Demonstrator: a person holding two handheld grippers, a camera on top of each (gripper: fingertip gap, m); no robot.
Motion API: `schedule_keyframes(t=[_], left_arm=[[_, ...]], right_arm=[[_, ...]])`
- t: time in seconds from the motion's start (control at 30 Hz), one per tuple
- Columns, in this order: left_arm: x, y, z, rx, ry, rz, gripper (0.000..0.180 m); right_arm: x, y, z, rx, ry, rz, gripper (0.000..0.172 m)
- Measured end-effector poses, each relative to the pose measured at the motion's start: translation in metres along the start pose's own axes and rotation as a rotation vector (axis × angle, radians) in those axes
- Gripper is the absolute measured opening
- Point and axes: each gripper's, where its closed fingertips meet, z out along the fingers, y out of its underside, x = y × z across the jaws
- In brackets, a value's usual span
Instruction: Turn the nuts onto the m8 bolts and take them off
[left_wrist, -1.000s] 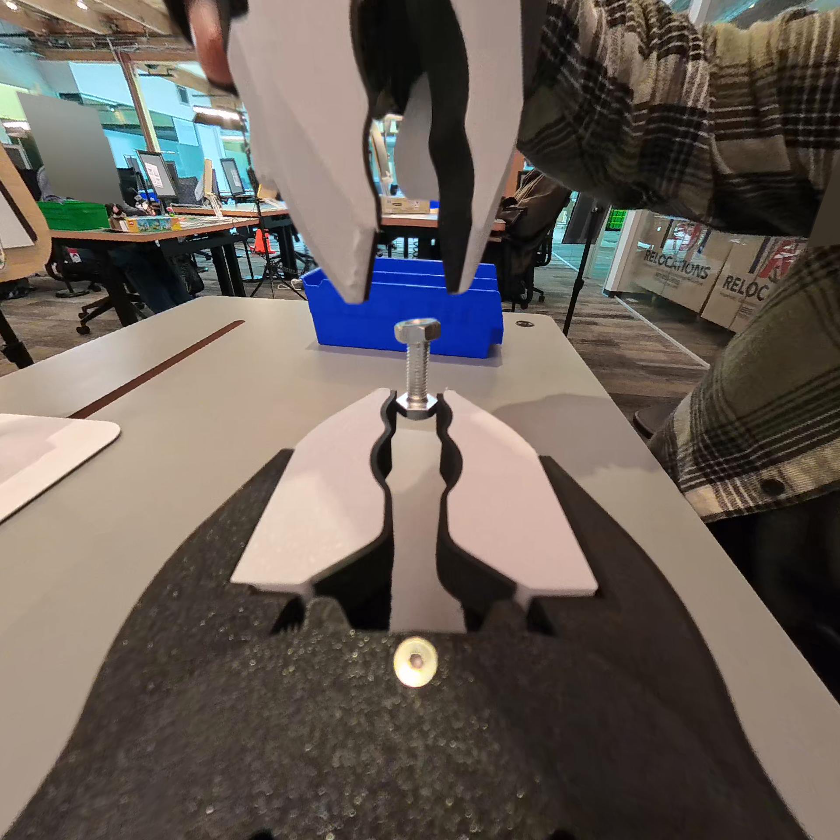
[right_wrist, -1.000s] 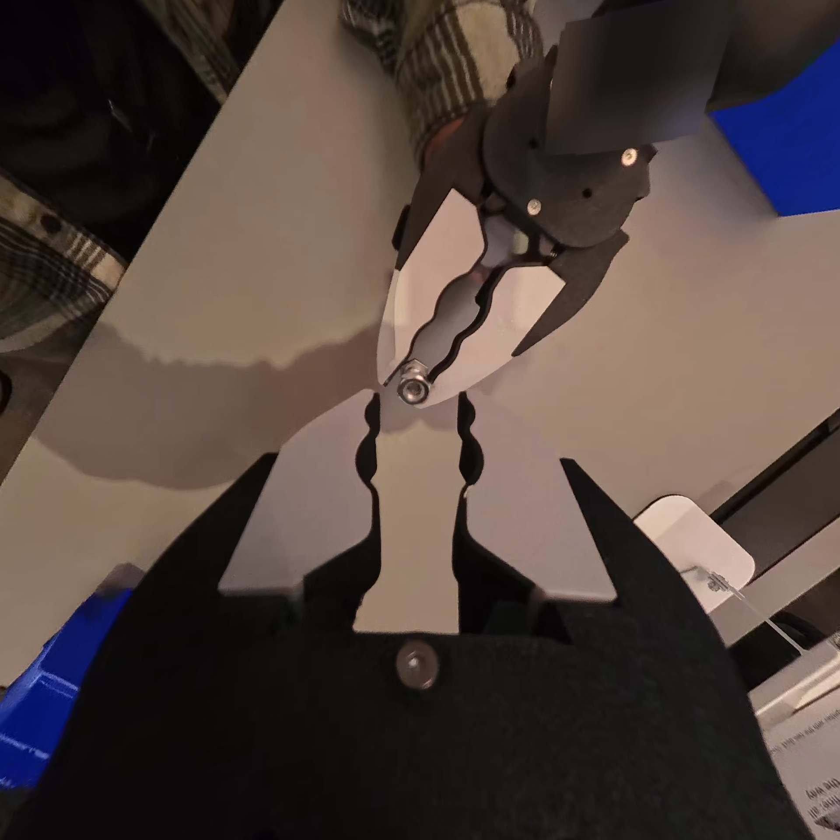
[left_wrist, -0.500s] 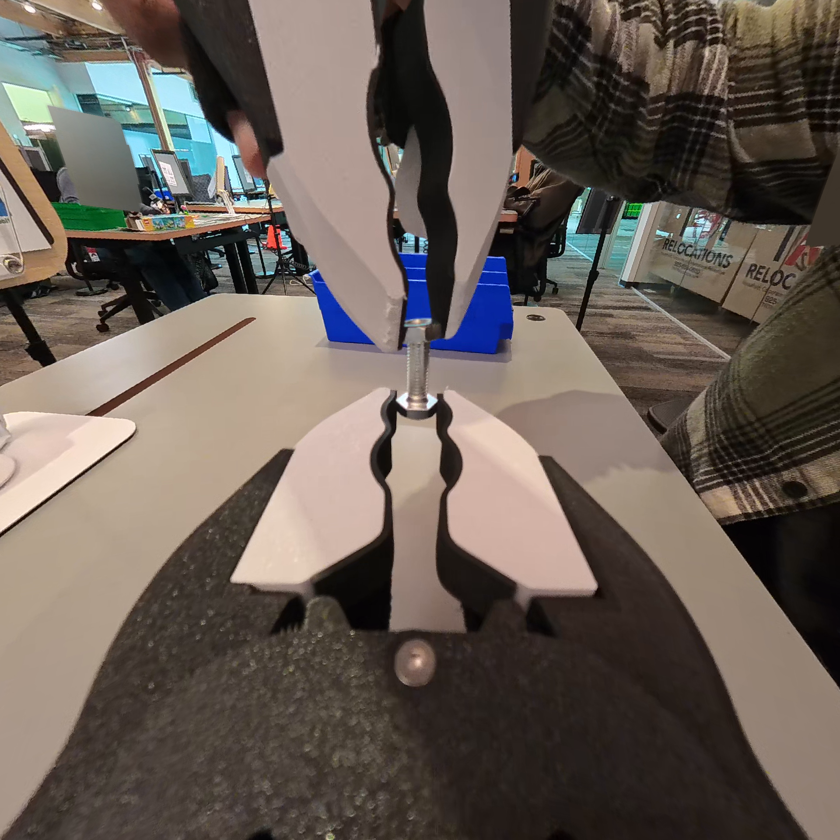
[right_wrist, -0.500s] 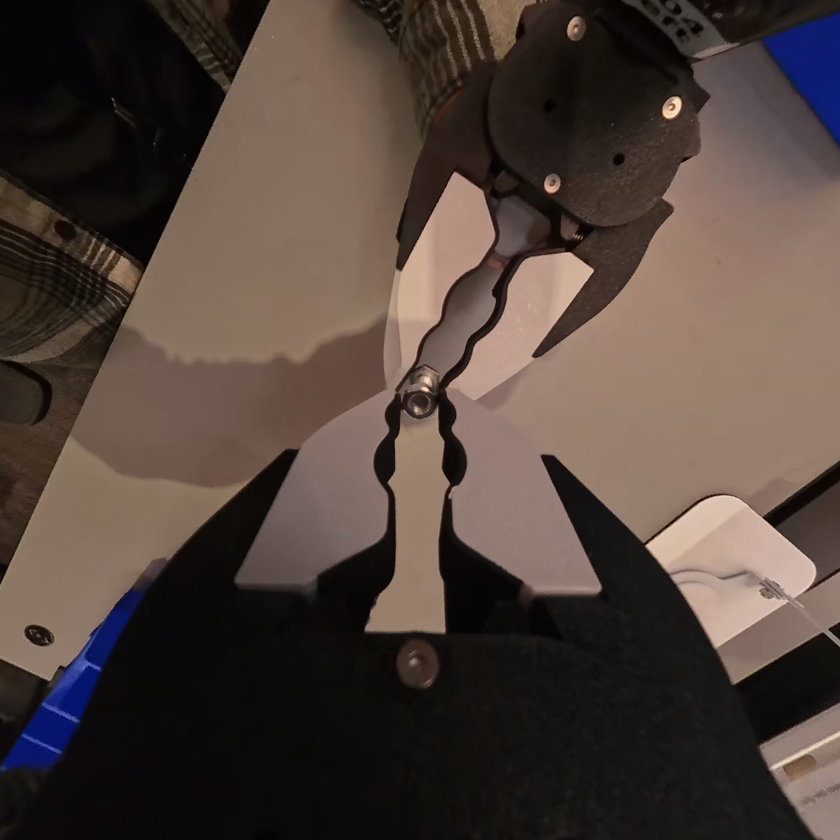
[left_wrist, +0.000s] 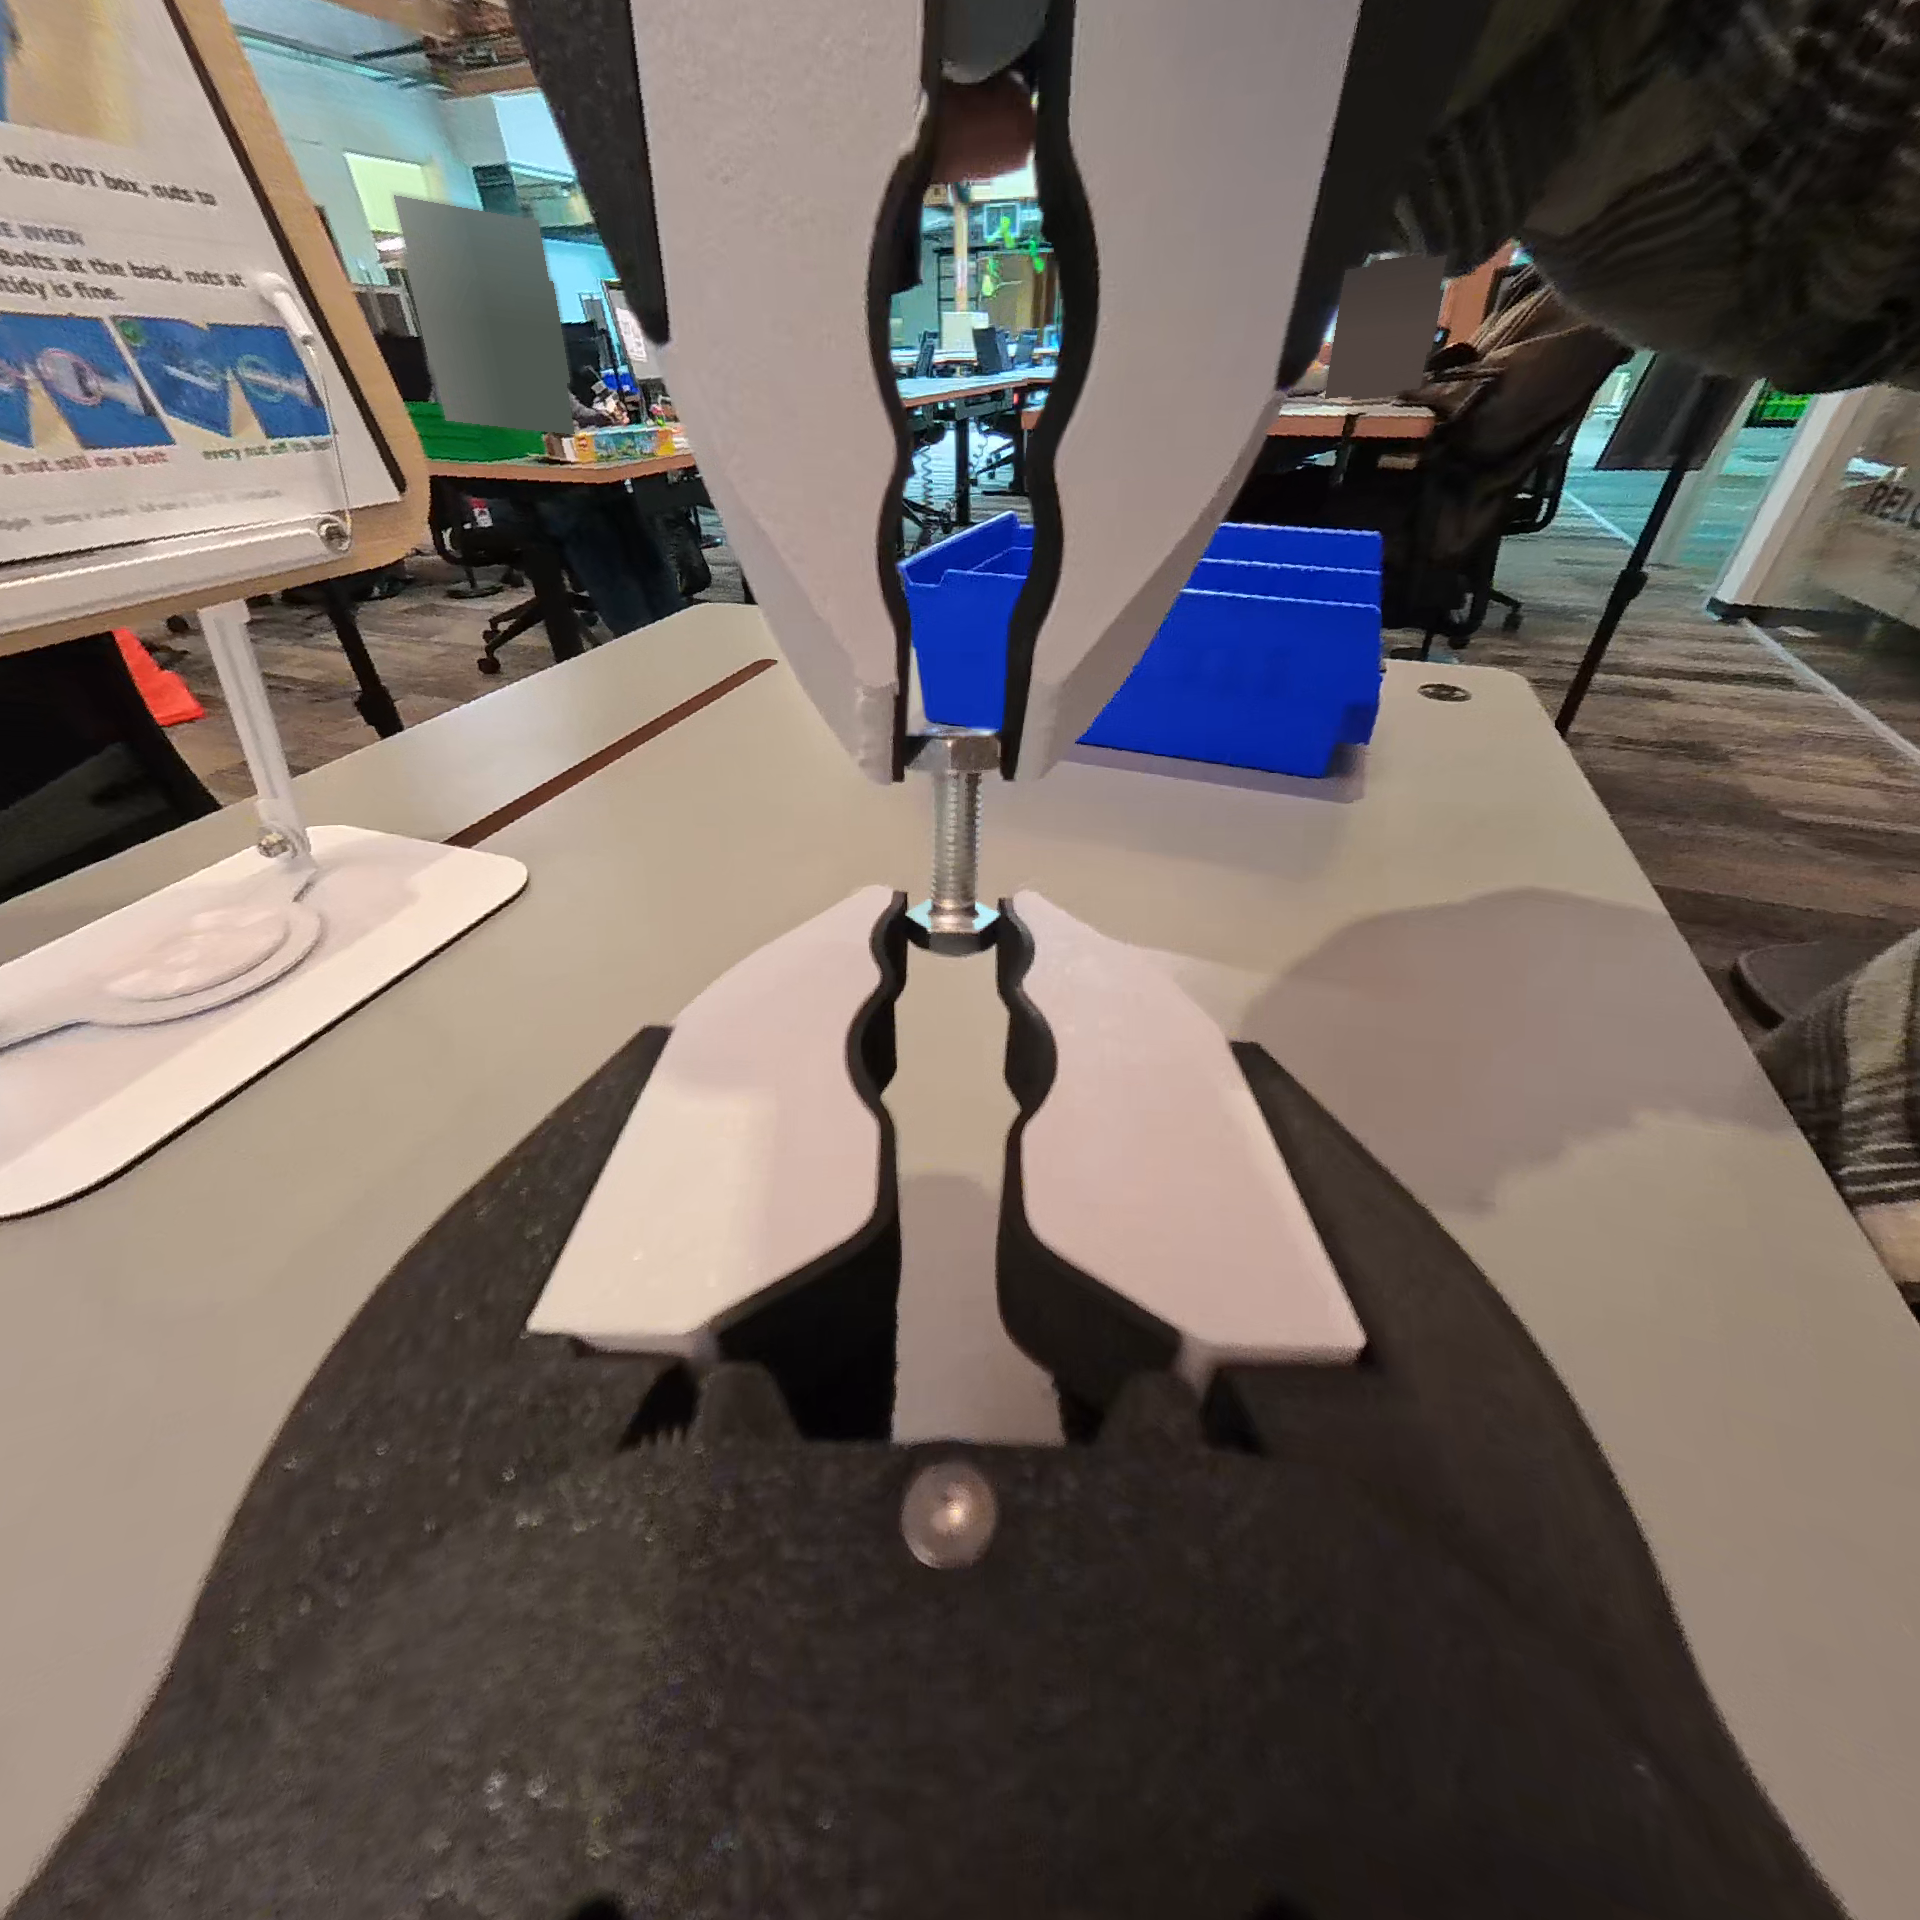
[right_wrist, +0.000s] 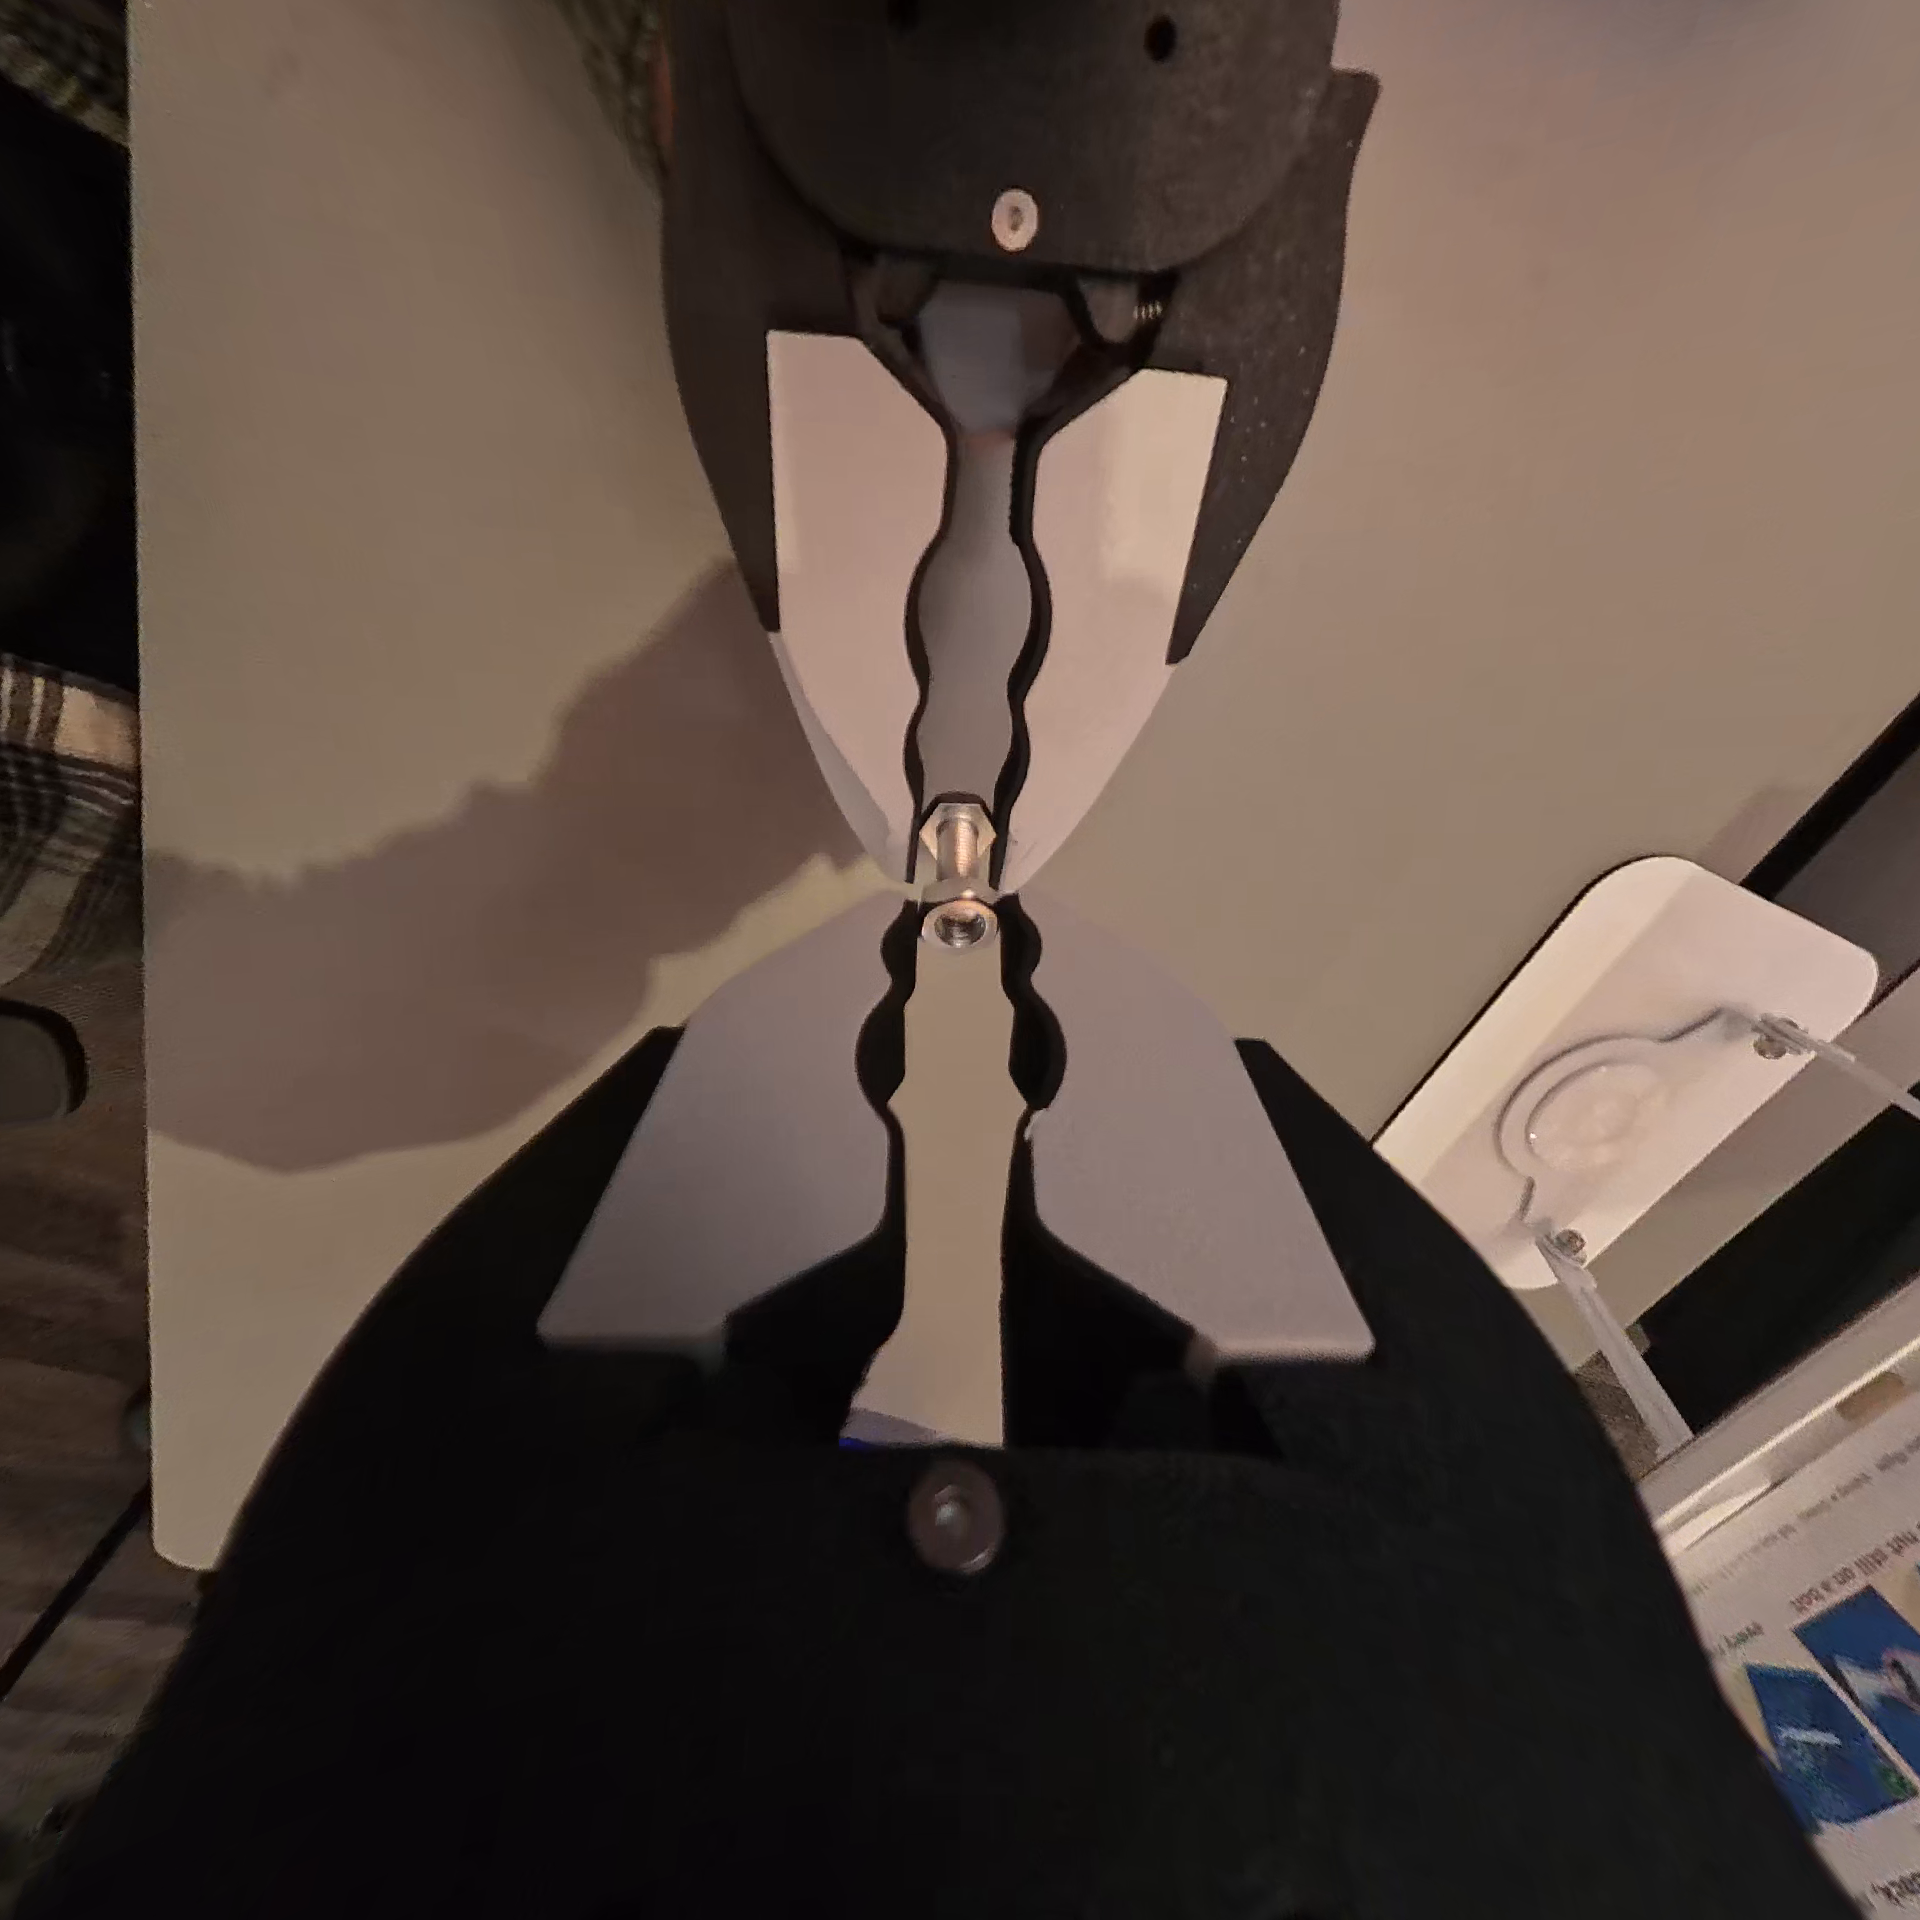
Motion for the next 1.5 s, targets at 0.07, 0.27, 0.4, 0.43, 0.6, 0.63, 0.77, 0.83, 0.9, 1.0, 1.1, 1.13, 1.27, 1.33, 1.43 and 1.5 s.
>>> schedule_keyframes(t=[0.07, 0.27, 0.4, 0.43, 0.6, 0.63, 0.77, 0.83, 0.9, 1.0, 1.1, 1.13, 1.27, 1.33, 1.43, 1.5], left_arm=[[0.001, -0.001, 0.000, 0.007, 0.011, -0.003, 0.016], [0.009, -0.007, -0.001, 0.047, 0.062, 0.002, 0.016], [0.011, -0.012, -0.004, 0.085, 0.089, -0.015, 0.016], [0.011, -0.014, -0.005, 0.101, 0.094, -0.019, 0.016], [0.009, -0.024, -0.012, 0.184, 0.120, -0.062, 0.016], [0.009, -0.026, -0.013, 0.199, 0.130, -0.069, 0.016], [0.013, -0.031, -0.016, 0.239, 0.148, -0.052, 0.016], [0.016, -0.032, -0.015, 0.246, 0.156, -0.035, 0.016], [0.019, -0.031, -0.014, 0.245, 0.165, -0.018, 0.016], [0.022, -0.031, -0.014, 0.247, 0.177, -0.002, 0.016], [0.024, -0.032, -0.014, 0.250, 0.182, 0.009, 0.016], [0.024, -0.032, -0.014, 0.251, 0.183, 0.010, 0.016], [0.026, -0.031, -0.012, 0.240, 0.184, 0.017, 0.016], [0.025, -0.029, -0.011, 0.222, 0.171, 0.019, 0.016], [0.021, -0.026, -0.009, 0.203, 0.139, 0.011, 0.016], [0.017, -0.025, -0.008, 0.186, 0.102, 0.016, 0.016]], right_arm=[[0.000, -0.001, 0.000, 0.001, -0.001, -0.005, 0.015], [0.000, -0.003, -0.006, 0.050, 0.028, -0.050, 0.030], [0.002, -0.006, -0.017, 0.209, 0.048, -0.007, 0.043], [0.001, -0.009, -0.021, 0.287, 0.053, 0.021, 0.043], [0.003, -0.018, -0.043, 0.758, 0.099, 0.240, 0.038], [0.003, -0.020, -0.048, 0.858, 0.107, 0.291, 0.038], [-0.003, -0.024, -0.065, 1.197, 0.162, 0.344, 0.040], [-0.007, -0.025, -0.063, 1.283, 0.138, 0.357, 0.038], [-0.012, -0.029, -0.052, 1.288, 0.082, 0.360, 0.038], [-0.010, -0.033, -0.042, 1.271, 0.056, 0.356, 0.038], [-0.013, -0.037, -0.038, 1.256, 0.000, 0.333, 0.032], [-0.014, -0.038, -0.037, 1.250, -0.011, 0.325, 0.030], [-0.016, -0.039, -0.035, 1.237, -0.032, 0.310, 0.015], [-0.016, -0.038, -0.034, 1.239, -0.031, 0.315, 0.014], [-0.012, -0.036, -0.031, 1.205, 0.045, 0.327, 0.014], [-0.009, -0.033, -0.029, 1.174, 0.107, 0.340, 0.014]])
